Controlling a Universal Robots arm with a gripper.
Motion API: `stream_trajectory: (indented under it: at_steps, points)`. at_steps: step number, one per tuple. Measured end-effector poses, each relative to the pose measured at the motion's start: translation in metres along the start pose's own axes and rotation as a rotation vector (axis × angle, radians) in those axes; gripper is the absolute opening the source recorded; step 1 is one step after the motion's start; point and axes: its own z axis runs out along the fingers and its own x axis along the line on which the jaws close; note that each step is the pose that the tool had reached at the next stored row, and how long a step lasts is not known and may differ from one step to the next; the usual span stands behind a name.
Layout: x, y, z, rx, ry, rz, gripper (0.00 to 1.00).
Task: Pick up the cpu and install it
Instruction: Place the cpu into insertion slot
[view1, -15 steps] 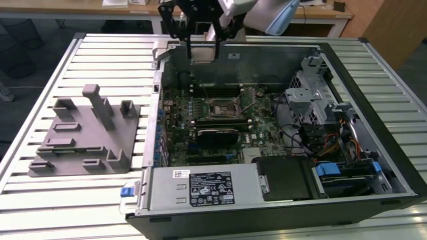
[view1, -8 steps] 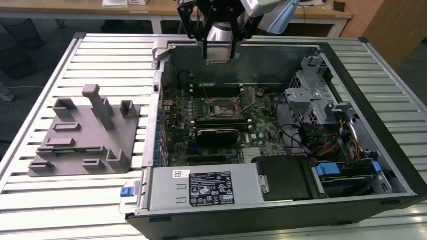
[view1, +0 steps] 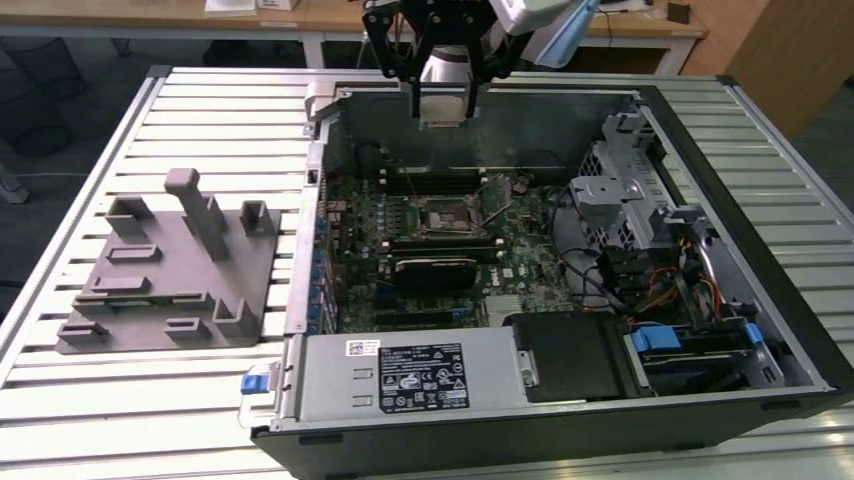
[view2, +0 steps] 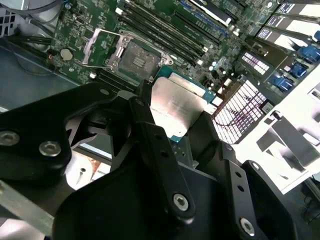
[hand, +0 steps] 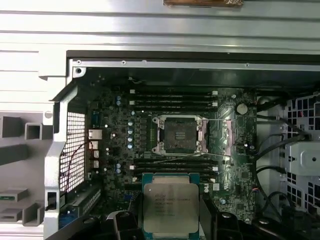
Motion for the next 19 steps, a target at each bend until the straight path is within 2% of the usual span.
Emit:
stream_trajectory:
  at_steps: [3, 19]
  points:
    - [-0.0002, 0.0, 0.0, 0.0009, -0.0006, 0.021, 0.54]
    - [-0.0001, 0.0, 0.0012, 0.0026, -0.0082, 0.283, 0.54]
